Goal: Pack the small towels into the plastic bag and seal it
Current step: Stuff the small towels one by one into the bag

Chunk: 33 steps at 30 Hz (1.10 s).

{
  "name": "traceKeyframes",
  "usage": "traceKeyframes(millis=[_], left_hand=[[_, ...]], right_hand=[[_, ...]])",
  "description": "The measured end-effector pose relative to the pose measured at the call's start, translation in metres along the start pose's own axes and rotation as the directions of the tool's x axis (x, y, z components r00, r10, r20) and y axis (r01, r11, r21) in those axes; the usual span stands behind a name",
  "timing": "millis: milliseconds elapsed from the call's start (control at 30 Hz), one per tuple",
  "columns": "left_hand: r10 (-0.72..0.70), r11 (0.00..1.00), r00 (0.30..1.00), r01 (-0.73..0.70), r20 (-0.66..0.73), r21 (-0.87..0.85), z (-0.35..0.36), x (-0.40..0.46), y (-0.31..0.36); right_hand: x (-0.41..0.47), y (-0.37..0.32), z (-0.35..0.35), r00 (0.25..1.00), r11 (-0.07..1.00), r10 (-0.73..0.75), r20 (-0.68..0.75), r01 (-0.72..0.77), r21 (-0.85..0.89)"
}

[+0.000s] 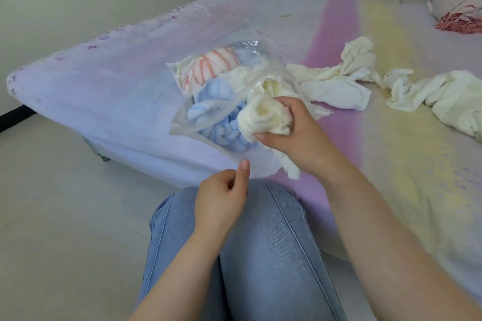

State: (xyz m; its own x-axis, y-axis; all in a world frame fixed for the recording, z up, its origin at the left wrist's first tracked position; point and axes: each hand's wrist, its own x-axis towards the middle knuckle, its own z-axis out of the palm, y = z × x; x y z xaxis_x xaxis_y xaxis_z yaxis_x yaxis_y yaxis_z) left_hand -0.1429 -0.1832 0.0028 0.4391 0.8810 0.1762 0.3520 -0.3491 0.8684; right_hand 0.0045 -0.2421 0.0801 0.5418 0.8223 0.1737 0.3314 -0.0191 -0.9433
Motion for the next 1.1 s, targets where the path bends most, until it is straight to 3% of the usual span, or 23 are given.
traceKeyframes(millis=[67,100,167,200,233,333,467,633,767,967,1100], left_hand=[[-0.086,0.995,0.994,0.081,0.071,0.065,0.0,0.006,-0.005],[-0.092,0.994,0.993,0.087,0.08,0.065,0.0,0.008,-0.004],[-0.105,0.993,0.99,0.1,0.093,0.06,0.003,0.012,-0.005],[-0.109,0.993,0.99,0.105,0.087,0.055,0.004,0.014,-0.005],[-0.118,0.992,0.99,0.115,0.078,0.051,0.003,0.016,-0.005],[-0.135,0.991,0.988,0.134,0.079,0.011,0.002,0.019,-0.007],[-0.169,0.984,0.968,0.177,0.185,-0.031,0.012,0.022,-0.006],[-0.047,0.998,0.995,0.05,0.093,-0.026,0.012,0.023,-0.005],[-0.054,0.99,0.997,0.061,0.059,-0.129,-0.003,0.022,-0.002],[-0.057,0.986,0.997,0.064,0.053,-0.155,-0.015,0.022,0.007],[-0.109,0.976,0.993,0.114,0.04,-0.185,-0.014,0.024,0.012]], right_hand=[[0.023,0.007,0.02,0.995,0.982,-0.093,0.023,0.096,-0.16],[0.034,0.012,0.03,0.988,0.93,-0.127,0.082,0.147,-0.337],[0.044,0.023,0.044,0.965,0.667,0.002,0.264,0.195,-0.719],[0.043,0.024,0.046,0.949,0.585,0.086,0.304,0.199,-0.786],[0.041,0.024,0.047,0.95,0.568,0.099,0.296,0.19,-0.8],[0.03,0.014,0.042,0.989,0.713,-0.009,0.147,0.109,-0.693],[0.034,0.009,0.041,0.94,0.778,0.191,0.282,0.03,-0.628],[0.083,0.029,0.07,0.925,0.636,0.34,0.17,-0.093,-0.766],[0.137,0.022,0.083,0.885,0.475,0.436,0.16,-0.075,-0.877],[0.185,0.026,0.098,0.858,0.364,0.477,0.19,0.004,-0.931],[0.163,0.022,0.099,0.825,0.394,0.528,0.202,-0.028,-0.919]])
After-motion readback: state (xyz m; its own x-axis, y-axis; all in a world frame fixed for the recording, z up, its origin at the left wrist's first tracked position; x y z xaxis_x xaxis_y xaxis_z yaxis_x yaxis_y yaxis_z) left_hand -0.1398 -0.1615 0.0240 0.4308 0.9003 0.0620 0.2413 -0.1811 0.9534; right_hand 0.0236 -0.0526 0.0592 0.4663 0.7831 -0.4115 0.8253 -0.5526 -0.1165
